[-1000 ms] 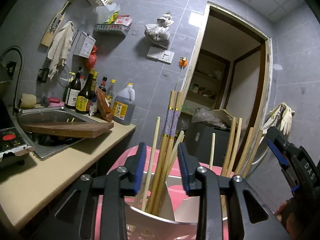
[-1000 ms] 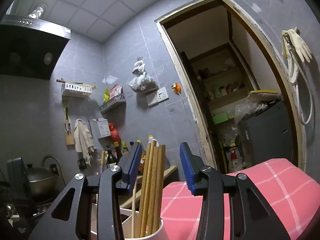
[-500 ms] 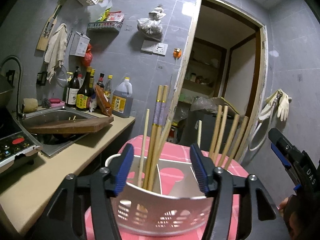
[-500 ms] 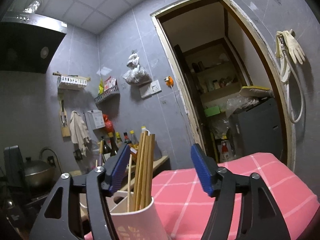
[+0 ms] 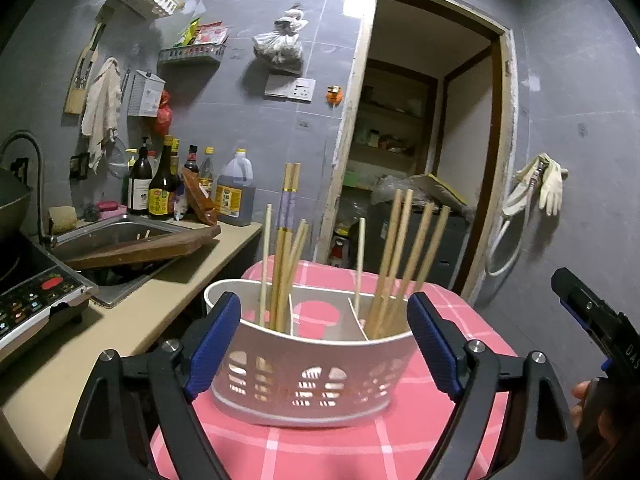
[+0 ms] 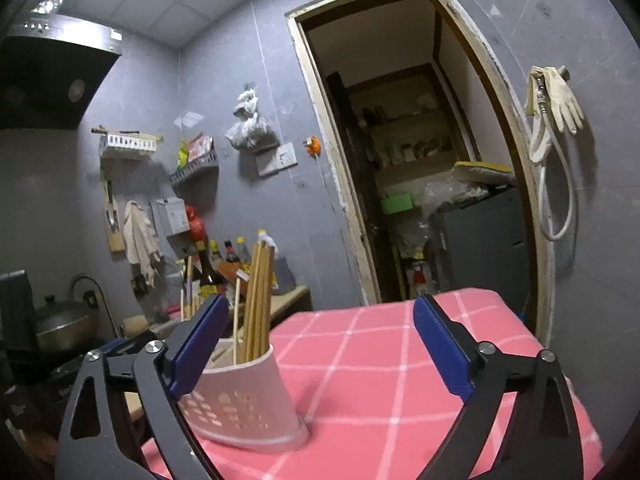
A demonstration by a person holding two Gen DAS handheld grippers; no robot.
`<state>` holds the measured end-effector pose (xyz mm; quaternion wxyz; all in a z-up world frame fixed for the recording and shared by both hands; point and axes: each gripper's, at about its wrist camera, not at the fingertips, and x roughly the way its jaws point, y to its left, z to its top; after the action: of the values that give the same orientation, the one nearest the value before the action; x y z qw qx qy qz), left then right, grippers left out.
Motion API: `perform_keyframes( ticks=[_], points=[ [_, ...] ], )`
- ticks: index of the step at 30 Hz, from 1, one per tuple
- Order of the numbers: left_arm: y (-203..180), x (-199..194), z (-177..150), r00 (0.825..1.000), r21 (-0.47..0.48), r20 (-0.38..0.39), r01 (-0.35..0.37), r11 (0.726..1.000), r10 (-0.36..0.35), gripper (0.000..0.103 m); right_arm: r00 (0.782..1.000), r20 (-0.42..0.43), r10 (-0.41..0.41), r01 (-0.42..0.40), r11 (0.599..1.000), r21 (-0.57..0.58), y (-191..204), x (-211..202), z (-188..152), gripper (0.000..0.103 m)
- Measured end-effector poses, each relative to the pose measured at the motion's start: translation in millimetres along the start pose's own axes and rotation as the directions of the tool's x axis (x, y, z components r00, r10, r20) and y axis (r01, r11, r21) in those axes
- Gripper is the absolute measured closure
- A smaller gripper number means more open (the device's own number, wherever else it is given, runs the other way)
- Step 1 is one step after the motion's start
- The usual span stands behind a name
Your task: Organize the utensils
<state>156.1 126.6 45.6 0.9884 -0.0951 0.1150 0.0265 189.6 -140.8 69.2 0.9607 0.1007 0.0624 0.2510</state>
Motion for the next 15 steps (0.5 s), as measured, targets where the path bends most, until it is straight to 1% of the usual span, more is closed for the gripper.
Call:
perform_keyframes(
  ticks=[4, 5, 9, 15],
  points=[
    [-5.7, -7.5, -3.2, 1.0, 0.017, -0.01, 0.006, 1.0, -0.005, 0.022, 0.999, -0.04, -0.016, 0.015, 1.0, -0.016, -1.9, -14.5, 1.6, 0.0],
    [-6.6, -9.3, -3.8, 1.0, 0.019, -0.014, 0.007, 1.0, -0.007, 0.021, 0.999, -0.047, -0.019, 0.018, 1.0, -0.016, -2.6, -18.1, 1.7, 0.0],
    [-9.3, -18.2, -6.5, 1.0, 0.022, -0.026, 0.012, 1.0, -0.012, 0.014, 0.996, -0.075, -0.042, 0.04, 0.999, -0.021, -4.9, -34.4, 3.4, 0.0],
    [-12.5, -35.9, -9.4, 0.999, 0.036, -0.032, 0.015, 0.999, -0.014, 0.011, 0.988, -0.131, -0.08, 0.075, 0.996, -0.045, -2.3, -57.5, 6.2, 0.0]
  ],
)
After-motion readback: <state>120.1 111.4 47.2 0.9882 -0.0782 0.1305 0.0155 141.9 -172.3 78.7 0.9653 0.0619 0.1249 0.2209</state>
